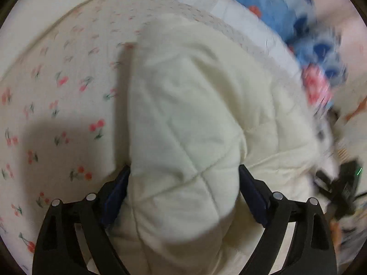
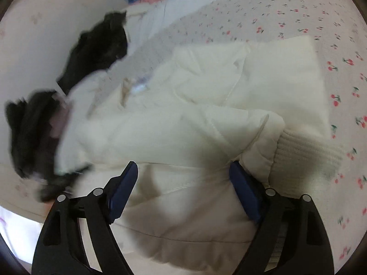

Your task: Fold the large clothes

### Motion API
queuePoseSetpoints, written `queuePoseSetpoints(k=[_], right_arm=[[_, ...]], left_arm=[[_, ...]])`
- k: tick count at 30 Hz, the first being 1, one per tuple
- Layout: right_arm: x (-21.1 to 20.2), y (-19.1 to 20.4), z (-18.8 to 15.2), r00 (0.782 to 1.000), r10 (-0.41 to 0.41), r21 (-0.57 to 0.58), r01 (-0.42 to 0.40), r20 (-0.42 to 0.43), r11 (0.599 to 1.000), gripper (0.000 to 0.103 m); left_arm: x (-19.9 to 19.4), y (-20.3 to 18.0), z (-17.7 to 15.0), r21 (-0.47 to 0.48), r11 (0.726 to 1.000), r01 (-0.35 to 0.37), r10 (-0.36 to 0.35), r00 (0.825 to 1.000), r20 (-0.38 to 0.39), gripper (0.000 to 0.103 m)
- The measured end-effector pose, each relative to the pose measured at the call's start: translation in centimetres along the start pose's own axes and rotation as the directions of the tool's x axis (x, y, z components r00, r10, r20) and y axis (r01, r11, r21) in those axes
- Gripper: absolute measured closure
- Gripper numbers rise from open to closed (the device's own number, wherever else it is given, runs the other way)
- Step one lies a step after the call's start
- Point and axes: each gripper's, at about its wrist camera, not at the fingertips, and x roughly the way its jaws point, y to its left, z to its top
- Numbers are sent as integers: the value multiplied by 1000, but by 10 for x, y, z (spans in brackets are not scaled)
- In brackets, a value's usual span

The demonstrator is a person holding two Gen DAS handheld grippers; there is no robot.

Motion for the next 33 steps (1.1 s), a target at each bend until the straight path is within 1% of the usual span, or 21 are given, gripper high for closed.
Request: queuePoseSetpoints(k=[1, 3, 5, 7, 8, 9, 11, 12, 14, 17, 18, 20, 22, 23, 25, 26, 27, 28, 30, 31, 33], right_arm=[[-19, 0, -7, 1000, 18, -27, -17, 14, 999, 23], [-63, 0, -32, 999, 36, -76, -33, 37, 997, 9], [-107, -14, -72, 999, 21, -80, -18, 40, 997, 7], [-140, -41, -114, 999, 37, -13, -37, 20, 999, 7], [-156, -59, -141, 998, 64, 41, -64, 7, 997, 7], [-169, -74, -168, 996, 88, 84, -87, -8, 993, 7], [-178, -89, -206, 990, 134, 137, -128, -38, 982, 7], [-176, -99, -222, 984, 167, 167, -154, -63, 974, 7], [-167, -114, -256, 968, 224, 221, -196, -112, 955, 7], [-148, -127, -285, 928, 359, 296, -317, -101, 901, 7], [-140, -132, -292, 910, 406, 325, -360, -85, 875, 7], [-128, -136, -298, 883, 464, 349, -413, -71, 841, 7], [-115, -135, -300, 851, 521, 362, -468, -60, 806, 7], [-109, -129, -298, 841, 538, 352, -488, -56, 799, 7], [-106, -114, -302, 826, 560, 298, -523, -53, 799, 7], [-106, -109, -304, 822, 568, 282, -534, -49, 797, 11], [-105, -103, -306, 817, 574, 265, -544, -47, 796, 24], [-106, -99, -308, 816, 577, 253, -550, -42, 796, 30], [-107, -87, -305, 810, 586, 219, -570, -11, 792, 52], [-113, -78, -304, 800, 600, 192, -589, 3, 785, 57], [-130, -62, -300, 781, 624, 137, -621, 29, 771, 66]], left_arm=[[-16, 5, -4, -11, 1000, 19, -19, 1000, 11, 16], [-58, 18, -20, 14, 997, 73, -73, 997, 40, 16], [-109, 40, -51, 55, 991, 123, -125, 991, 40, 16], [-148, 69, -81, 66, 985, 159, -161, 987, 26, 12], [-166, 87, -101, 66, 983, 170, -171, 985, 16, 7], [-178, 101, -118, 55, 983, 174, -174, 985, 4, 7], [-188, 137, -153, -2, 980, 198, -198, 978, -59, 7], [-185, 154, -171, -54, 974, 221, -225, 970, -97, 7], [-172, 168, -199, -127, 942, 311, -327, 935, -137, 7], [-151, 165, -227, -170, 871, 461, -485, 861, -151, 7], [-143, 159, -235, -180, 845, 504, -531, 831, -167, 7], [-129, 142, -244, -185, 813, 551, -581, 788, -204, 7], [-124, 129, -253, -174, 806, 565, -591, 770, -239, 7], [-124, 122, -256, -159, 810, 564, -586, 771, -248, 7], [-128, 116, -260, -144, 834, 533, -552, 798, -241, 7], [-133, 117, -263, -157, 841, 518, -542, 807, -237, 7], [-135, 116, -265, -166, 846, 507, -533, 814, -228, 10], [-140, 115, -267, -161, 855, 492, -518, 827, -220, 14], [-143, 104, -266, -145, 868, 475, -496, 844, -203, 41], [-148, 103, -266, -139, 872, 469, -488, 851, -194, 49], [-164, 92, -264, -101, 882, 461, -471, 866, -165, 72]])
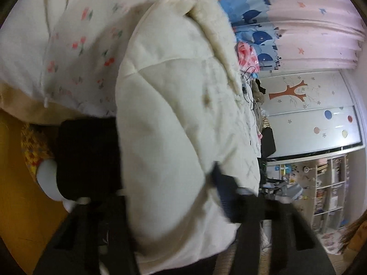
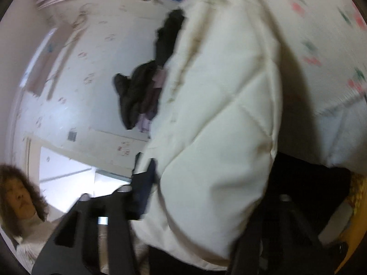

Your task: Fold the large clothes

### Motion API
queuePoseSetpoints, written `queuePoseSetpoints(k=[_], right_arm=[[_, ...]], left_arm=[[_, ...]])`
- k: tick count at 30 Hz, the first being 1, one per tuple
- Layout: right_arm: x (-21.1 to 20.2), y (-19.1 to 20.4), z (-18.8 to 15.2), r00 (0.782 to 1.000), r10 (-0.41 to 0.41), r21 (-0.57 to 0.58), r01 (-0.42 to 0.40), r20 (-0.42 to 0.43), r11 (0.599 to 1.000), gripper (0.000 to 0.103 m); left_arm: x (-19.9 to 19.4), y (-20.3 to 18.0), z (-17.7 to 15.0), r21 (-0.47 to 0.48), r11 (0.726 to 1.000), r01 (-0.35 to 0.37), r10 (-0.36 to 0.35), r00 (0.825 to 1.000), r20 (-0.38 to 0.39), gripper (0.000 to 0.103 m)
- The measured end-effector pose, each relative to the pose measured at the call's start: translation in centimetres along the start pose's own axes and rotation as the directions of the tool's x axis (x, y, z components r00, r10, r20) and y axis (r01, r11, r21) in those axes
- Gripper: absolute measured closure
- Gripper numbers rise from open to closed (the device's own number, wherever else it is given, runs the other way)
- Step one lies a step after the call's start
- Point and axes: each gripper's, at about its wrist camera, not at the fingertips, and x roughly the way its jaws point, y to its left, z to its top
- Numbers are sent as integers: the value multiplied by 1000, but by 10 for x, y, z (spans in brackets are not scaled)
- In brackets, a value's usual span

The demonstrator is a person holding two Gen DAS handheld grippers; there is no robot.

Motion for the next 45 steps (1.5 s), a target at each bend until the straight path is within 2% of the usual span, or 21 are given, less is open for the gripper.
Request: queuePoseSetpoints(k=[3, 4, 7, 9, 13, 16, 17, 20, 23, 26, 28, 31, 32, 35, 37, 40, 43, 45], right_arm=[[-12, 41, 3, 992, 119, -93, -115, 44, 989, 68], [-12, 48, 6, 992, 116, -109, -111, 45, 988, 68], [7, 37, 8, 999, 0, -80, -3, -44, 997, 68], [19, 17, -2, 990, -103, -39, 99, -100, 994, 66], [21, 8, -12, 994, -98, -8, 97, -48, 995, 63], [28, 23, -12, 994, -106, -41, 104, -25, 994, 76], [29, 30, -9, 994, -111, -59, 110, -18, 992, 80], [32, 66, 0, 997, -77, -119, 80, 26, 990, 83], [31, 102, 9, 998, -32, -174, 41, 56, 984, 84], [23, 130, 8, 996, 50, -220, -32, 74, 975, 84], [13, 137, 3, 993, 77, -235, -55, 86, 971, 84], [2, 118, -8, 995, 39, -186, -22, 88, 982, 84], [1, 107, -10, 996, 40, -155, -27, 84, 987, 84], [-6, 77, -18, 994, 70, -83, -63, 81, 995, 84], [-8, 76, -14, 990, 106, -92, -97, 96, 991, 84], [-7, 89, 17, 984, 147, -142, -132, 104, 981, 84], [1, 110, 68, 976, 175, -194, -148, 127, 970, 84], [11, 123, 117, 970, 185, -218, -148, 160, 965, 82]], left_arm=[[-20, -29, 2, 71, 997, 27, -31, 998, 59, 81], [-22, -30, 5, 83, 996, 29, -34, 997, 64, 82], [-17, -25, 9, 81, 996, 24, -28, 998, 49, 83], [-10, -12, 10, 47, 999, 13, -15, 999, 38, 84], [-11, 14, -1, -30, 999, 36, -34, 998, 55, 82], [-12, 8, -3, -2, 1000, -18, 18, 997, 69, 80], [-14, 1, -3, 17, 999, -48, 47, 996, 77, 84], [-24, -21, -2, 37, 997, -64, 59, 989, 134, 89], [-41, -54, -2, 85, 996, -16, -1, 981, 195, 91], [-56, -79, -7, 137, 990, 35, -64, 975, 212, 92], [-67, -88, -12, 167, 985, 52, -87, 973, 211, 92], [-70, -74, -17, 153, 988, 33, -58, 985, 163, 92], [-66, -60, -18, 122, 992, 31, -47, 991, 129, 92], [-58, -27, -20, 43, 999, 31, -35, 993, 109, 92], [-61, -19, -20, 13, 997, 82, -83, 987, 138, 92], [-74, -36, -1, 56, 989, 134, -143, 969, 201, 92], [-84, -67, 42, 96, 978, 183, -203, 936, 287, 91], [-83, -82, 85, 104, 974, 202, -226, 909, 349, 91]])
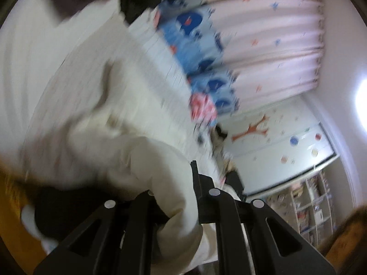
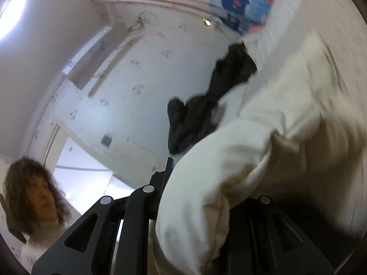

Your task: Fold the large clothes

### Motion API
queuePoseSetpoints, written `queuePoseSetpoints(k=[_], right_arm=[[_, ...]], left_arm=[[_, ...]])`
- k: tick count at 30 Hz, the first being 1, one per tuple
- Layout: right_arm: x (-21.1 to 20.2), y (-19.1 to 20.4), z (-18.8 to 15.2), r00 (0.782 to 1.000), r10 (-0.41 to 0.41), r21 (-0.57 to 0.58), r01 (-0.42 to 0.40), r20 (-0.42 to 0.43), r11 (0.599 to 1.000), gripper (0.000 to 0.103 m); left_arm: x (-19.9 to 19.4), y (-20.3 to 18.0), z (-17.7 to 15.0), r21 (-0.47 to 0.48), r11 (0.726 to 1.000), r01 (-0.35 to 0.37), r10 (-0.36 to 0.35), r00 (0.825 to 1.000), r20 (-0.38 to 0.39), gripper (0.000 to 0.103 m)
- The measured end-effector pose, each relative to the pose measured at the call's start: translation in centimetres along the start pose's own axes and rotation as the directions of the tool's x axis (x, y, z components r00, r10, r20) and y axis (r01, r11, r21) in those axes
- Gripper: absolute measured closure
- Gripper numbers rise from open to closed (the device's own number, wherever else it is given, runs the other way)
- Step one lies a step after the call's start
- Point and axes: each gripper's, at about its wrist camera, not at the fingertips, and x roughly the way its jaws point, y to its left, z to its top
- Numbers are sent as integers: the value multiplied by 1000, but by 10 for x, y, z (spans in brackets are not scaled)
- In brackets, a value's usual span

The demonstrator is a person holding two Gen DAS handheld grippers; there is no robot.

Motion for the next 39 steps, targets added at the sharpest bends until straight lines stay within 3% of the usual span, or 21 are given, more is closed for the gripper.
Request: queuePoseSetpoints(k=[4, 6, 9, 11, 12, 14, 16, 18, 21, 23, 28, 33, 36, 39], right_arm=[[44, -29, 88, 993, -92, 19, 91, 68, 996, 82], [64, -70, 132, 976, -184, 91, 174, 117, 980, 82], [87, -138, 168, 935, -330, 211, 299, 130, 931, 81], [104, -197, 176, 875, -477, 281, 438, 84, 854, 81], [108, -216, 174, 862, -502, 308, 460, 69, 833, 82], [107, -247, 170, 873, -482, 357, 428, 75, 830, 84], [104, -248, 171, 890, -448, 335, 399, 81, 853, 84], [104, -246, 172, 885, -460, 298, 423, 64, 856, 83], [100, -251, 171, 893, -444, 306, 403, 75, 863, 83], [100, -249, 167, 888, -454, 301, 413, 76, 859, 83], [96, -234, 155, 881, -466, 287, 426, 85, 858, 83], [95, -231, 149, 880, -462, 266, 422, 112, 867, 82], [95, -231, 148, 877, -464, 253, 424, 126, 870, 82], [92, -230, 144, 879, -452, 236, 413, 149, 880, 82]], left_arm=[[51, 0, 78, -11, 1000, -21, 22, 993, 113, 91], [92, 14, 122, -51, 997, -53, 62, 982, 179, 91], [149, 47, 157, -113, 985, -127, 150, 963, 224, 91], [186, 80, 168, -155, 961, -229, 260, 940, 220, 91], [205, 103, 170, -190, 942, -278, 315, 928, 202, 91], [226, 135, 167, -219, 918, -331, 370, 914, 169, 89], [231, 158, 157, -234, 921, -312, 355, 919, 171, 88], [229, 158, 160, -243, 922, -302, 346, 924, 163, 88], [231, 146, 157, -168, 917, -360, 387, 906, 170, 88], [230, 139, 154, -133, 908, -398, 417, 890, 185, 88], [232, 102, 140, 21, 835, -551, 526, 807, 267, 86], [228, 83, 129, 73, 766, -639, 583, 738, 338, 72], [227, 76, 126, 100, 738, -667, 597, 715, 363, 70], [227, 71, 126, 108, 730, -675, 600, 708, 372, 70]])
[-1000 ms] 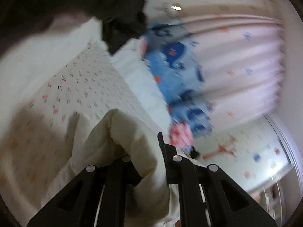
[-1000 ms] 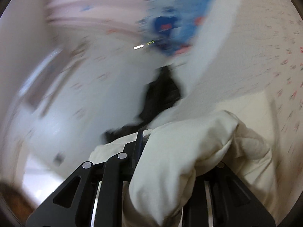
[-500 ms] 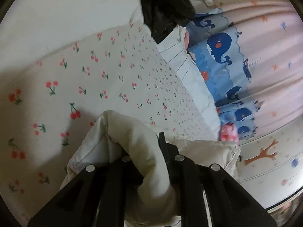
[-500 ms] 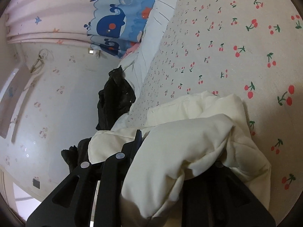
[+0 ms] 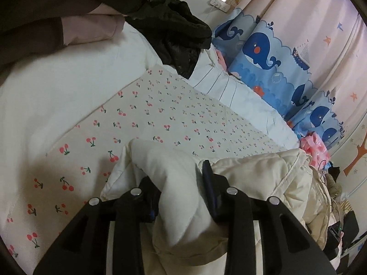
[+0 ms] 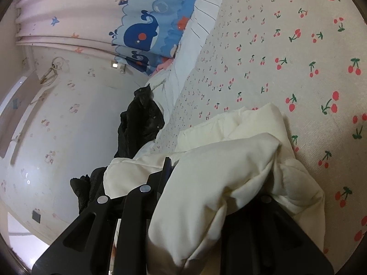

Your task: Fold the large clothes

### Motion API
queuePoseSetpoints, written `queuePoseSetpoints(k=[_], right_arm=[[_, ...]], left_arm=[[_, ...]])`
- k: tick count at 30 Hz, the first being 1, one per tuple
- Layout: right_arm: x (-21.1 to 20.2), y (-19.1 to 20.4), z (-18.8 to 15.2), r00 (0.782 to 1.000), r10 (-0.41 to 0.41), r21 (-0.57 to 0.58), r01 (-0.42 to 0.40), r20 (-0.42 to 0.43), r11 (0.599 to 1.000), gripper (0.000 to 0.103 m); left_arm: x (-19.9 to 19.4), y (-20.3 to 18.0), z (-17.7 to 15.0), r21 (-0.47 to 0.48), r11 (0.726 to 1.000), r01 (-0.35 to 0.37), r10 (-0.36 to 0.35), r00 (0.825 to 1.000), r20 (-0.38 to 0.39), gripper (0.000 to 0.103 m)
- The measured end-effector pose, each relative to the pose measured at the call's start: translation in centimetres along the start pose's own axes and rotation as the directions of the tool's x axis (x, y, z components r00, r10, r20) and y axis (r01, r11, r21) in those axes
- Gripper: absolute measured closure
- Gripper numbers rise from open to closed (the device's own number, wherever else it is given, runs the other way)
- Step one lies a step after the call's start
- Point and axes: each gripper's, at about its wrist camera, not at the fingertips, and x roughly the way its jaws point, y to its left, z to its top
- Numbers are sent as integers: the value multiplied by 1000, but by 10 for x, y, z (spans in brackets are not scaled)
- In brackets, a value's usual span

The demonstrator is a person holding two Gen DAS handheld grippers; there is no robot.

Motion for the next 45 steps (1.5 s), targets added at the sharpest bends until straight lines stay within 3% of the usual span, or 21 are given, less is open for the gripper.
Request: queuePoseSetpoints(k=[4, 13, 20, 35, 45], right_arm=[[-6, -3, -4, 999, 35, -10, -35, 23, 999, 81], [-13, -11, -7, 996, 87, 9, -87, 37, 996, 80], [-19, -19, -7, 987, 156, 27, -157, 47, 987, 77], [-28, -29, -5, 966, 249, 45, -252, 65, 967, 67], [-30, -31, -4, 961, 267, 55, -270, 69, 961, 64]], left_arm=[[-4, -3, 2, 19, 1000, 9, -9, 1000, 13, 69], [-29, -31, 2, 187, 982, -14, -7, 994, 113, 69], [-41, -46, 3, 244, 969, -27, -13, 987, 162, 67], [-49, -64, -2, 315, 947, -64, -6, 976, 216, 64], [-51, -63, 3, 301, 953, -38, -28, 977, 211, 62]])
